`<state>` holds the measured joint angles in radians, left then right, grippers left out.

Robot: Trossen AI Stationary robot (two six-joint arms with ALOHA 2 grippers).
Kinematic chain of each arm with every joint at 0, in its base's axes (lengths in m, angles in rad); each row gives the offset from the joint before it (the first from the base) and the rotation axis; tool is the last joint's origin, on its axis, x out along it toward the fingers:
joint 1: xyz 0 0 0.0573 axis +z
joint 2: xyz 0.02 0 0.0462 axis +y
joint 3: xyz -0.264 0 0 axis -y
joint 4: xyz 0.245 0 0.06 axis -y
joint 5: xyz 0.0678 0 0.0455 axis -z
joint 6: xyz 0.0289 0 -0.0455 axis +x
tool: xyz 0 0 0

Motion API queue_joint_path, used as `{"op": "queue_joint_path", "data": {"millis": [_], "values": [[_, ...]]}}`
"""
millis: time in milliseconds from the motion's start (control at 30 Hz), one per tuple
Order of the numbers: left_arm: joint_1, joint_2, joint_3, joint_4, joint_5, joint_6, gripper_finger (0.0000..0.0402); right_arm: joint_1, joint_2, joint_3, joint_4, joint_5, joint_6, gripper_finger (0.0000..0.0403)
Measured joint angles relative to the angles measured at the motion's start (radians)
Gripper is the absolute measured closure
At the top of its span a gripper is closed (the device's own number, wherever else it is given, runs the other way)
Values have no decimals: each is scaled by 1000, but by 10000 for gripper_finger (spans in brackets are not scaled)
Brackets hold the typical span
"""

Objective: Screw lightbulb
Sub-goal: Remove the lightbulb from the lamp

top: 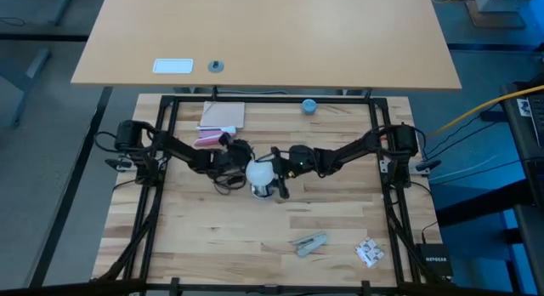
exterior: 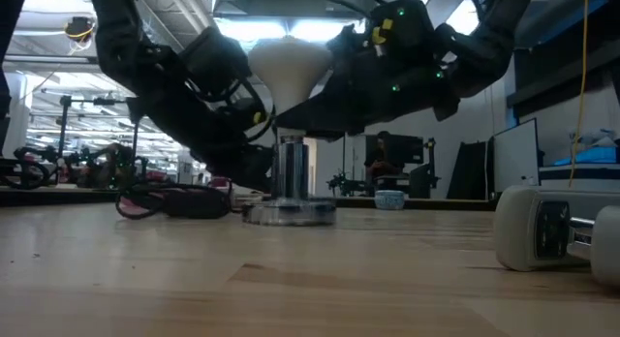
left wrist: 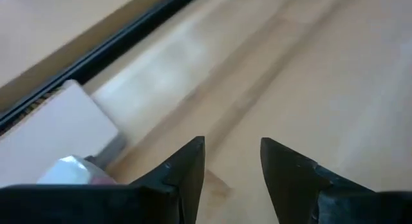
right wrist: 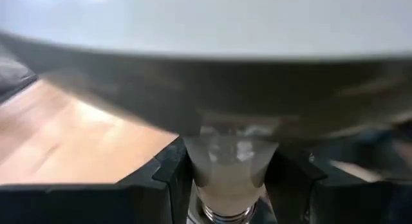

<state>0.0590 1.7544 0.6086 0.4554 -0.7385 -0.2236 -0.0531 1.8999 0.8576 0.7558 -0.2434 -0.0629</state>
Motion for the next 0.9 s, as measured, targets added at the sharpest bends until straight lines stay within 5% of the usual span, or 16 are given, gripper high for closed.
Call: {"op": "queue_joint_path", "data": {"millis": [333,900], "values": [[-13,-145,0,-62,15,56,259,-5,-2,0,-2,24,-10,244],[-47,-568,1,-535,10,-61,259,-54,-2,16,82,174,-51,244]]}}
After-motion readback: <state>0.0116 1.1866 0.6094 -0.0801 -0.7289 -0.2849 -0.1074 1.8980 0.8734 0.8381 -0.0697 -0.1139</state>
